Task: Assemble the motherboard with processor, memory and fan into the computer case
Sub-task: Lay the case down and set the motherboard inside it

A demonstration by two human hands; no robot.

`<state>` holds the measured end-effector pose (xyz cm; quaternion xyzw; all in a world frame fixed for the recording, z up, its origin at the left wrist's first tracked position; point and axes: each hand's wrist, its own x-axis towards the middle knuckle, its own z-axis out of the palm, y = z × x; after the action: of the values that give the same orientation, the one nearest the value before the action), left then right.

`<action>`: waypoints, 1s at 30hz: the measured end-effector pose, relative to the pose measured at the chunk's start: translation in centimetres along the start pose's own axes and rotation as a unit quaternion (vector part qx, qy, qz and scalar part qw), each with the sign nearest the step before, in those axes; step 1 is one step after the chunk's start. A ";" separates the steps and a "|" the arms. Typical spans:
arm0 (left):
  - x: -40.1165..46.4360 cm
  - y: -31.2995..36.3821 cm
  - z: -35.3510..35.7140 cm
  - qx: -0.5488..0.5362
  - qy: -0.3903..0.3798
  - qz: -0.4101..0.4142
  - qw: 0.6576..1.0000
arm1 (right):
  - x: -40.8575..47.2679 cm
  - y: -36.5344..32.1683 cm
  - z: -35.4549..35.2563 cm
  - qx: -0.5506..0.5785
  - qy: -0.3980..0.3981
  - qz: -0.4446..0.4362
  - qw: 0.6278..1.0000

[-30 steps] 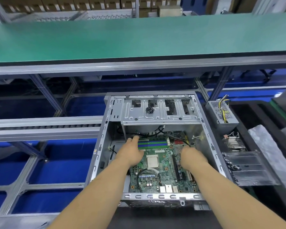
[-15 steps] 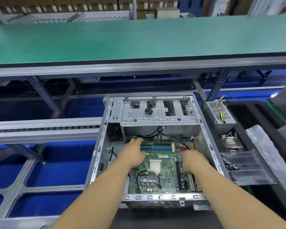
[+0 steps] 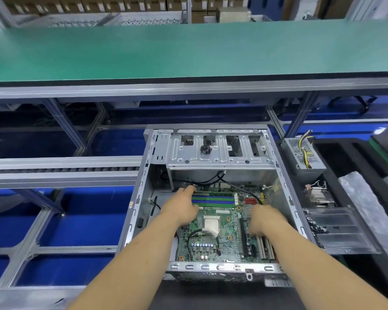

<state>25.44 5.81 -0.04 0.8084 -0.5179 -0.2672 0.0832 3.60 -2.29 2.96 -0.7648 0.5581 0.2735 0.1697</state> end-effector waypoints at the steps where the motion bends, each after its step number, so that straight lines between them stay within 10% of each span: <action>1: 0.0 0.0 0.0 0.001 0.002 0.001 1.000 | 0.1 0.0 0.1 0.006 0.002 0.004 1.000; 9: -0.4 0.7 -0.5 0.051 0.002 0.001 0.999 | -0.9 -1.7 -0.5 -0.058 0.128 -0.055 0.989; 14: 0.7 1.7 -1.8 0.148 -0.027 0.021 0.988 | -0.4 -4.7 -1.7 -0.032 0.072 -0.186 0.979; 30: 2.3 0.7 0.1 0.071 0.036 0.083 0.993 | 0.8 -3.5 -0.7 -0.031 0.081 -0.054 0.995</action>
<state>25.58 3.55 -0.65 0.7754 -0.5975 -0.1930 0.0663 7.27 -2.21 2.87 -0.8181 0.5195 0.2185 0.1148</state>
